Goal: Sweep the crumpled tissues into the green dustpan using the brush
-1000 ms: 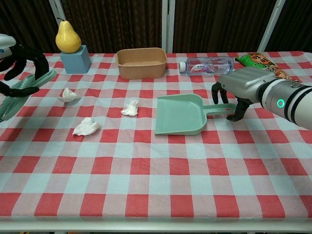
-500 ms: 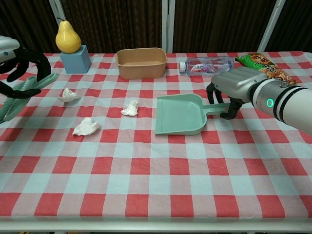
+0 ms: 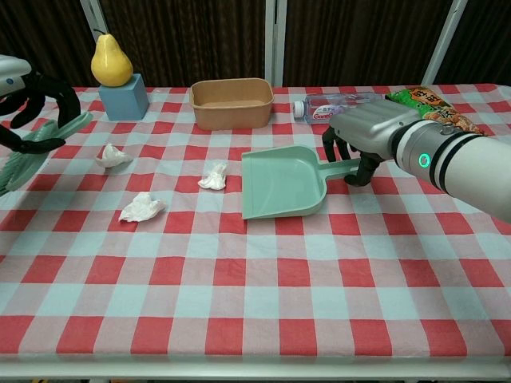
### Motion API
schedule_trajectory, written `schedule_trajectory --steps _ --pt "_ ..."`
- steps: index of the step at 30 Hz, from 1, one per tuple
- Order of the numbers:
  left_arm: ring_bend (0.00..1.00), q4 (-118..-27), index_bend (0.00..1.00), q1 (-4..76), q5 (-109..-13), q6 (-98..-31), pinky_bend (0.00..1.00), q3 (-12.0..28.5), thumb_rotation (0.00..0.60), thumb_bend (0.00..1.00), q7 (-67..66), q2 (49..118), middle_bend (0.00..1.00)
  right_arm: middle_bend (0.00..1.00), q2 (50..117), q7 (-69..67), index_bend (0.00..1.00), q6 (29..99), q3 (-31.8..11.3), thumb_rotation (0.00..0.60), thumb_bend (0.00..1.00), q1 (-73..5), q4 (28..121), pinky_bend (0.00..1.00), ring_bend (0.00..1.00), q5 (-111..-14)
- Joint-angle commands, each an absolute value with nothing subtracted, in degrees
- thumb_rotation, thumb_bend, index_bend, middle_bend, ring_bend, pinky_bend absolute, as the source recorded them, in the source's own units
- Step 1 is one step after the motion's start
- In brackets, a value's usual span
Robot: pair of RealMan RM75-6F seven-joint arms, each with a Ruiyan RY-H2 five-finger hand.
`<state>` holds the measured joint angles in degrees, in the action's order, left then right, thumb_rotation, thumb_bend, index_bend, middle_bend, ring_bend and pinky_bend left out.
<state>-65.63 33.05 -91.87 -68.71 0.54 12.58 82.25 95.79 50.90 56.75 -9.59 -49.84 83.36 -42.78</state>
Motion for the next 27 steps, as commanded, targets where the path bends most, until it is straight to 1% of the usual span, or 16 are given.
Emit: schedule_trajectory --steps 1,8,16,22,27 --pt "0.74 -61.8 0.51 34.5 -90.9 -66.7 0.88 1.6 0.6 0.42 15.8 83.8 0.55 0.58 93.7 53.1 0.64 57.2 -10.3 0.6 0.38 -51.1 86.0 0.32 0.35 -40.4" --pt "0.73 -51.7 0.51 38.7 -89.9 -61.2 0.87 2.8 0.6 0.43 24.3 88.4 0.55 0.58 93.3 58.5 0.64 58.0 -10.9 0.6 0.38 -54.8 88.3 0.32 0.35 -33.3" --pt "0.72 -42.5 0.51 43.0 -90.3 -56.7 0.87 2.7 0.6 0.43 34.7 93.7 0.56 0.58 95.1 61.8 0.64 59.6 -10.2 0.6 0.38 -57.8 87.7 0.32 0.35 -28.4" --pt "0.7 -36.6 0.52 45.5 -91.3 -56.8 0.86 2.3 0.6 0.43 43.4 97.8 0.56 0.58 96.9 62.7 0.64 61.0 -10.0 0.6 0.38 -59.4 87.4 0.32 0.35 -27.7" --pt "0.69 -32.1 0.52 47.7 -92.2 -56.4 0.86 1.7 0.6 0.43 47.5 101.1 0.57 0.58 98.4 62.9 0.64 61.9 -10.0 0.6 0.38 -60.3 86.6 0.32 0.35 -27.3"
